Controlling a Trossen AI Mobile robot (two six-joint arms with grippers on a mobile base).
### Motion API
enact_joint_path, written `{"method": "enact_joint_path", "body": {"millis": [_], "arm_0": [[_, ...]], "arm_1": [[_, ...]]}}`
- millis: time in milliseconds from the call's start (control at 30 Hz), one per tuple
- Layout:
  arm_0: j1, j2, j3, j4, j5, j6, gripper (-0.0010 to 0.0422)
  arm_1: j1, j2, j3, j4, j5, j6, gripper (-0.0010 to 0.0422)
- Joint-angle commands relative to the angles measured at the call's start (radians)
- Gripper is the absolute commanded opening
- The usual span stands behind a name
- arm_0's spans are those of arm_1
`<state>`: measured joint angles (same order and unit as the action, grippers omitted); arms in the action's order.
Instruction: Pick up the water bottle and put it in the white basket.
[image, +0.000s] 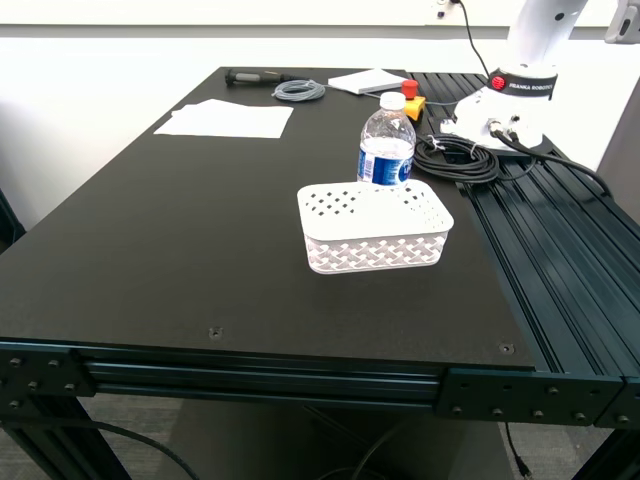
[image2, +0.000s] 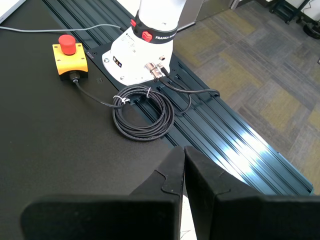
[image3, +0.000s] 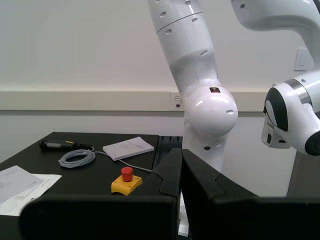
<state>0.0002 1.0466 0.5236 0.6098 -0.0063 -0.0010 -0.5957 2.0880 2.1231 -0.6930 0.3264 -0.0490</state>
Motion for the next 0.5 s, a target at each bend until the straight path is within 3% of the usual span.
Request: {"method": "enact_joint_path", "body": {"millis": [33, 500], "arm_0": [[0.000, 0.000, 0.001, 0.003, 0.000, 0.000, 0.0001], [0.000, 0.000, 0.001, 0.003, 0.000, 0.000, 0.0001]], "arm_1": [[-0.001, 0.001, 0.002, -0.002, 0.004, 0.004, 0.0005], [-0.001, 0.001, 0.002, -0.017, 0.003, 0.016, 0.0000]]}}
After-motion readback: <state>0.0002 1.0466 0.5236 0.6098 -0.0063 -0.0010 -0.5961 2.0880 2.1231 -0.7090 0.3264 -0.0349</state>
